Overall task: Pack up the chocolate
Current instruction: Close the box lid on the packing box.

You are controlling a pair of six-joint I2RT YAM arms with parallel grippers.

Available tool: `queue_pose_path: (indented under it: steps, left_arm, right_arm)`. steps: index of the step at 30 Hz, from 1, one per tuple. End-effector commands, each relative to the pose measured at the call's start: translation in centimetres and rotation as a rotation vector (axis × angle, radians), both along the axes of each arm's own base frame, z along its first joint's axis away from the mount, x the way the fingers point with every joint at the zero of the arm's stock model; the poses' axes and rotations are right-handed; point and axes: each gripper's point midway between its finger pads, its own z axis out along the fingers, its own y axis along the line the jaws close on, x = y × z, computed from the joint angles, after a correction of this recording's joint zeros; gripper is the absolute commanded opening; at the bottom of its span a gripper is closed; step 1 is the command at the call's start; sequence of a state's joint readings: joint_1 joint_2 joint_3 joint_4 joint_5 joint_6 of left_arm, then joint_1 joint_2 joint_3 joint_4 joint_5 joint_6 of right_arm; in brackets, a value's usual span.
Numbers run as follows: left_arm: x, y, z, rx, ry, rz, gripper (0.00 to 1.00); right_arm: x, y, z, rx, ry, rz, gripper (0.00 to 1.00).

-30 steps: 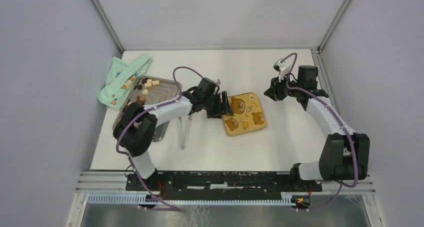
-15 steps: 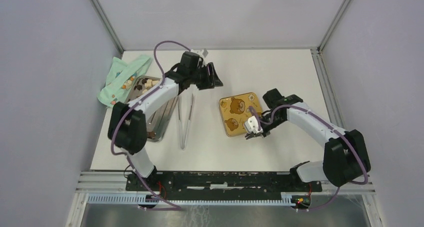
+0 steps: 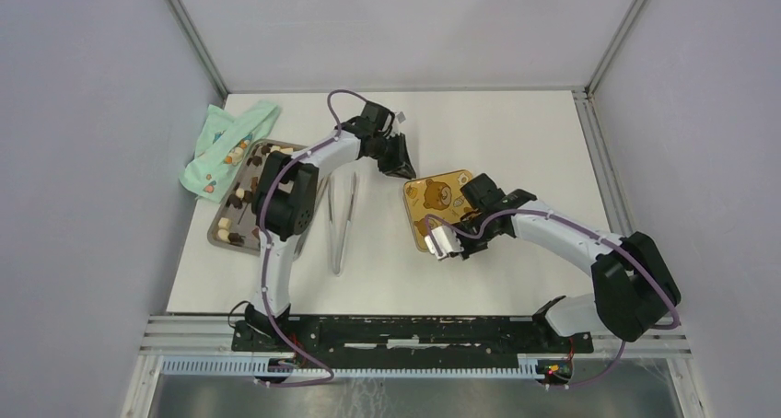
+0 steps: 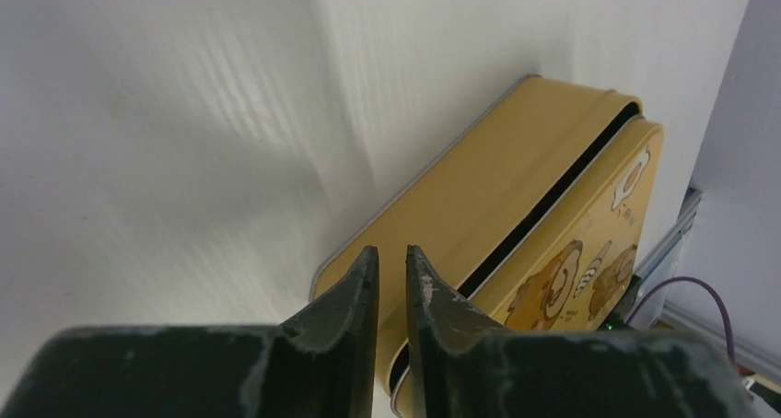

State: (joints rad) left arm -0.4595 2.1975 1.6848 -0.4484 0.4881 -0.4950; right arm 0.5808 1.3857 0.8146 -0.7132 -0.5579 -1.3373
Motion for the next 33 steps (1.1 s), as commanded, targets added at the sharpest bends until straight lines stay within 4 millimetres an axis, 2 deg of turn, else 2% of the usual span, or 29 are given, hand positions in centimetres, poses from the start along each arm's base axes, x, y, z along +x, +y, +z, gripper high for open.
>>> queue_pose_path:
  steps: [1, 5, 11, 16, 23, 28, 33]
  left_arm:
    - [-2.2, -2.5, 1.4, -0.088, -0.025, -0.152, 0.23]
    - [-4.3, -3.0, 0.7, -0.094, -0.004, -0.215, 0.22]
    - [-7.4, -2.3, -0.4, -0.078, 0.027, -0.222, 0.2]
    - [-8.8, -1.4, -0.4, -0.078, 0.031, -0.144, 0.2]
    - [-7.6, 0.2, 0.9, -0.029, 0.002, 0.072, 0.25]
    - [-5.9, 1.8, 3.0, 0.014, -0.074, 0.205, 0.37]
    - [-4.7, 3.3, 5.2, 0.036, -0.121, 0.246, 0.44]
  right_arm:
    - [3.8, -0.5, 0.6, -0.056, -0.115, -0.116, 0.11]
    - [4.9, -1.1, 1.3, -0.047, -0.141, -0.154, 0.12]
    - [5.7, -2.4, 1.8, -0.051, -0.158, -0.203, 0.13]
    - [5.1, -3.6, 1.8, -0.048, -0.155, -0.205, 0.14]
    - [2.4, -5.0, 1.9, -0.006, -0.088, -0.153, 0.17]
    - [1.0, -6.3, 2.5, 0.027, -0.062, -0.16, 0.17]
    - [0.5, -5.1, 4.7, 0.146, -0.037, -0.19, 0.18]
